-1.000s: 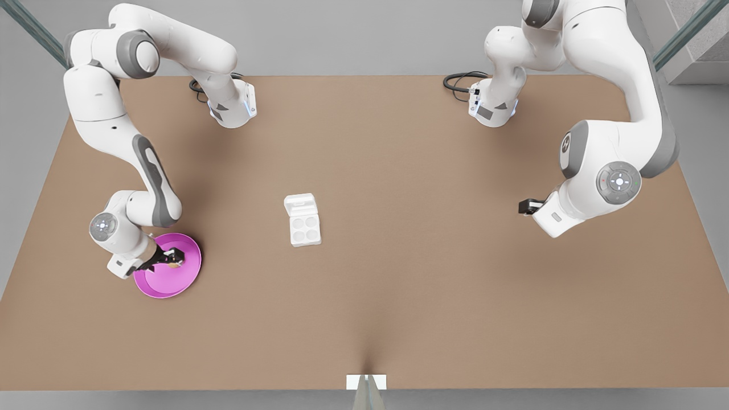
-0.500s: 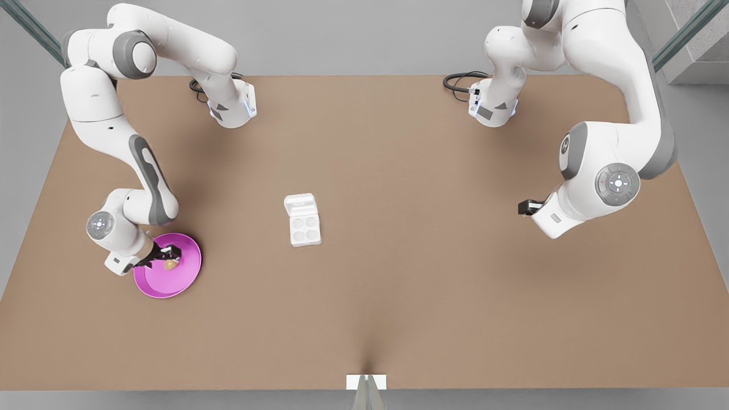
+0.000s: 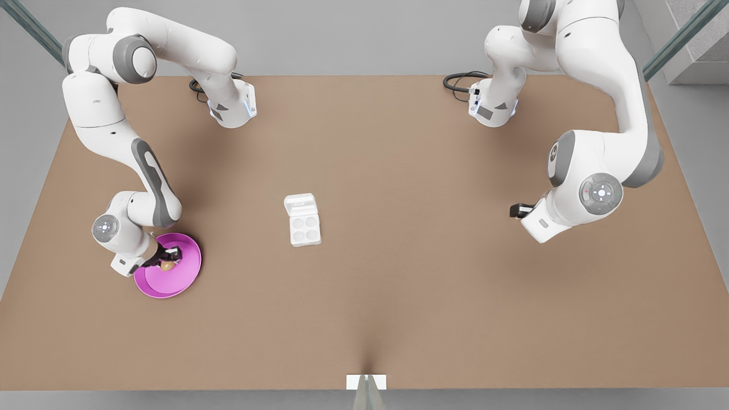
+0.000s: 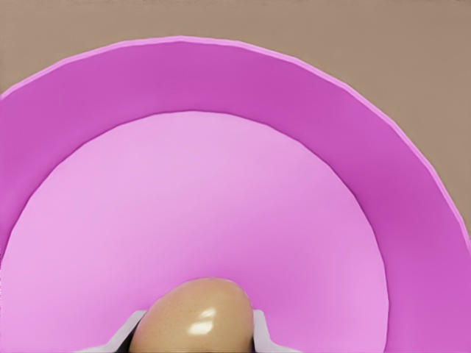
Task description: Pack egg into the box and close the box lid
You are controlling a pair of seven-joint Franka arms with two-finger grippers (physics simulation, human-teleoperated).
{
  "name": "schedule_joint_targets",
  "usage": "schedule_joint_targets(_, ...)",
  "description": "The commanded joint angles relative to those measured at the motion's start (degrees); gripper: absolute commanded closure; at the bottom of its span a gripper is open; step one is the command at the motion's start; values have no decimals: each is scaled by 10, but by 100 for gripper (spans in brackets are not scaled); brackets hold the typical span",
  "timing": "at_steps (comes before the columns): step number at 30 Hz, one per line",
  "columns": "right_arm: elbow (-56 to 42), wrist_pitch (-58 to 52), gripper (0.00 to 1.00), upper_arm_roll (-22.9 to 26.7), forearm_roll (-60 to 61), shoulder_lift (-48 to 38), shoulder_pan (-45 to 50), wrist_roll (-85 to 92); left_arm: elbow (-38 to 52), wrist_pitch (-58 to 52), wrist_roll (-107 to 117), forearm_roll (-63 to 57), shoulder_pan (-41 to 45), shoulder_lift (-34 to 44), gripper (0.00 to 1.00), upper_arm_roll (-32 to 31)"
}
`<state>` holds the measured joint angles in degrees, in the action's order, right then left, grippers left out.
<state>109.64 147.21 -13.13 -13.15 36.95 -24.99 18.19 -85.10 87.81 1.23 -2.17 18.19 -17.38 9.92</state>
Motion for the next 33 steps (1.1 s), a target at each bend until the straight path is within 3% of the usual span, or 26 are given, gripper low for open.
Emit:
schedule_joint_targets(1,0,0,54,-1,-5,0,0,-3,0,1,3,0,0,1,0,0)
schedule_joint_targets(5,-3,-6,54,-5,-2,-7,0,-2,0,2,3,0,0,1,0,0)
schedule_joint_targets(12,-61,-98,53,-107,1,-43,24,-124,0,2,3,0,0,0,0,0)
schedule_joint_targets(17,-146,-187,53,-103,-4,-38,180,-328,0,2,3,0,0,0,0,0)
schedule_joint_targets(23,-224,-213,53,-88,-5,0,331,-506,0,3,3,0,0,-2,0,0)
schedule_joint_targets(33,-174,-209,53,-73,-4,9,354,-562,0,12,1,-2,-3,-6,0,0)
